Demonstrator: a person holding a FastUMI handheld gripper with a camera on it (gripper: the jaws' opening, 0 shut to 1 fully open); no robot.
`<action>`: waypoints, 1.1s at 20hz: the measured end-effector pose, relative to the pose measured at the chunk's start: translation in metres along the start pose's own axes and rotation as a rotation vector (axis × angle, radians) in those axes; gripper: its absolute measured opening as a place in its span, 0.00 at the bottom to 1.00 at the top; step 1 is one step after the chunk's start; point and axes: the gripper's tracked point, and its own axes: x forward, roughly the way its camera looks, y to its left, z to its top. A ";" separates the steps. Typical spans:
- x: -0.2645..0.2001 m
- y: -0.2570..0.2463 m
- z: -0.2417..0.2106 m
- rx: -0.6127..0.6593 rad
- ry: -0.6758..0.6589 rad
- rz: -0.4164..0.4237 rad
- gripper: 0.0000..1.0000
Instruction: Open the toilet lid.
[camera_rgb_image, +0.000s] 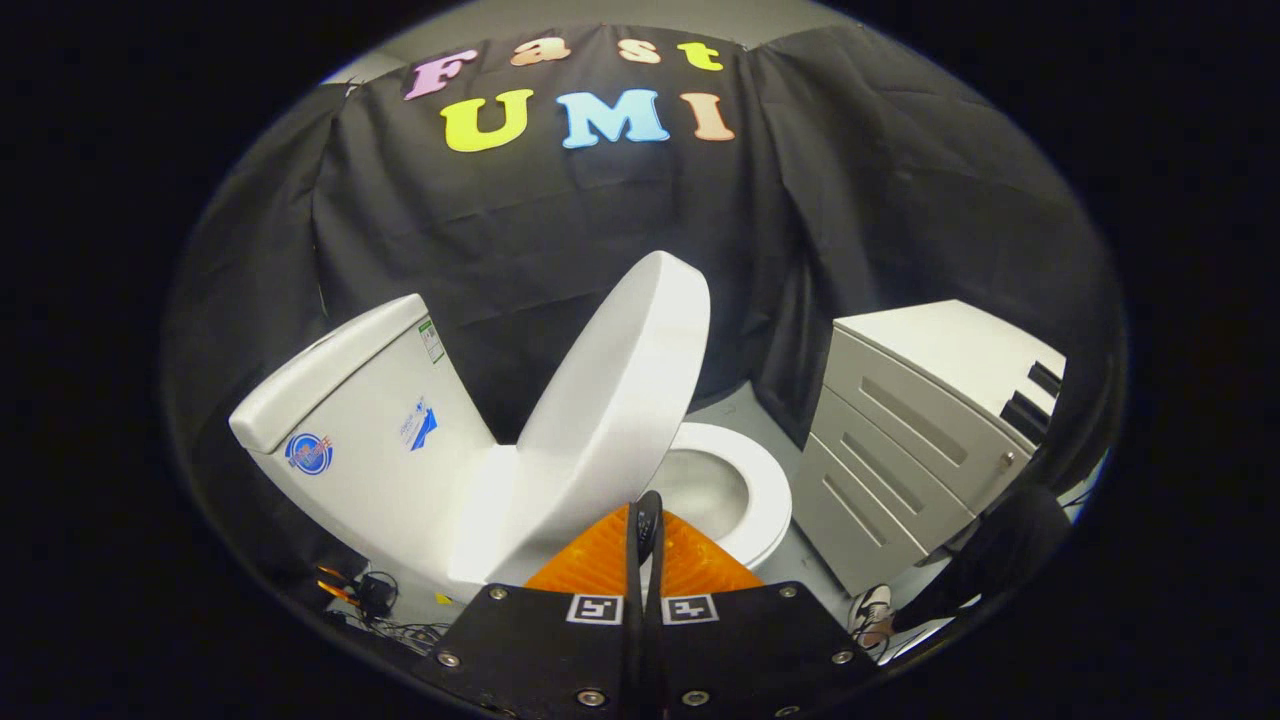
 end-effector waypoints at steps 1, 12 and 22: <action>-0.003 0.006 0.004 -0.016 -0.011 -0.005 0.00; -0.025 0.074 0.029 -0.139 -0.106 -0.005 0.00; -0.039 0.152 0.043 -0.184 -0.160 0.070 0.00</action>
